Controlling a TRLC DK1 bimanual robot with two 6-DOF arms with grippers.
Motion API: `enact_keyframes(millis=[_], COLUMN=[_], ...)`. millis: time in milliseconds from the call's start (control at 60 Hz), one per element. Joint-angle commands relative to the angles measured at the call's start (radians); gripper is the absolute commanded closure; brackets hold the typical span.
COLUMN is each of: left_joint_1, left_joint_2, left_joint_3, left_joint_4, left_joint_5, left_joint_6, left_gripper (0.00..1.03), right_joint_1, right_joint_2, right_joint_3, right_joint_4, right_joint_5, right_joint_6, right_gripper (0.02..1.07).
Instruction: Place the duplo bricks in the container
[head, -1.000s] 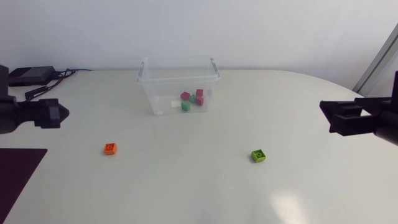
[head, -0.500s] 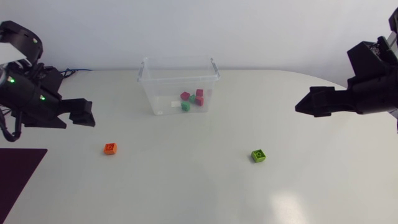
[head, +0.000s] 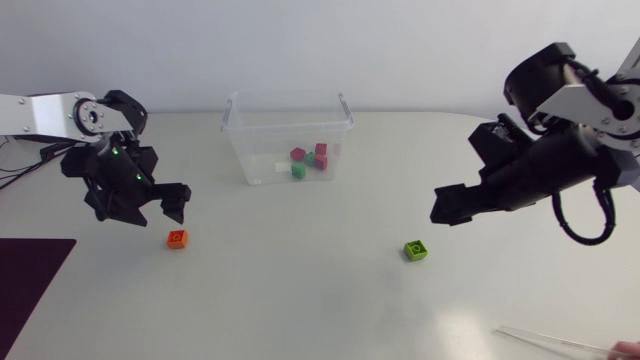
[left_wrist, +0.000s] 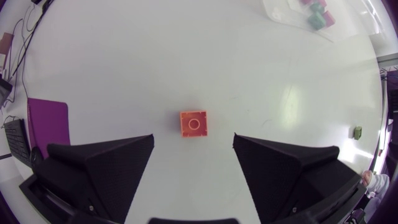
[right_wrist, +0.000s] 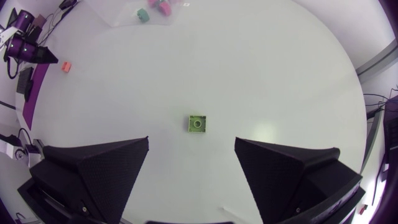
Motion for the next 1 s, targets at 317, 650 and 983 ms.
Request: enact_keyframes(millis=[317, 650, 983], left_joint_1=[-0.026, -0.031, -0.149], left_joint_2=[0.196, 0.284, -0.003], left_joint_3=[0.054, 0.048, -0.012], left_joint_4=[0.051, 0.082, 0.188], left_joint_5=[-0.058, -0.059, -0.047], left_joint_6=[-0.115, -0.115, -0.080], left_gripper=[0.56, 0.85, 0.88], right_joint_1=[0.068, 0.090, 0.062], right_joint_2=[0.150, 0.261, 0.397], right_joint_3=[-0.115, -0.130, -0.099], right_joint_4=[0.120, 0.185, 0.293], right_joint_5=[0.062, 0.087, 0.187], right_joint_6=[0.033, 0.033, 0.043], right_gripper=[0.07, 0.07, 0.07])
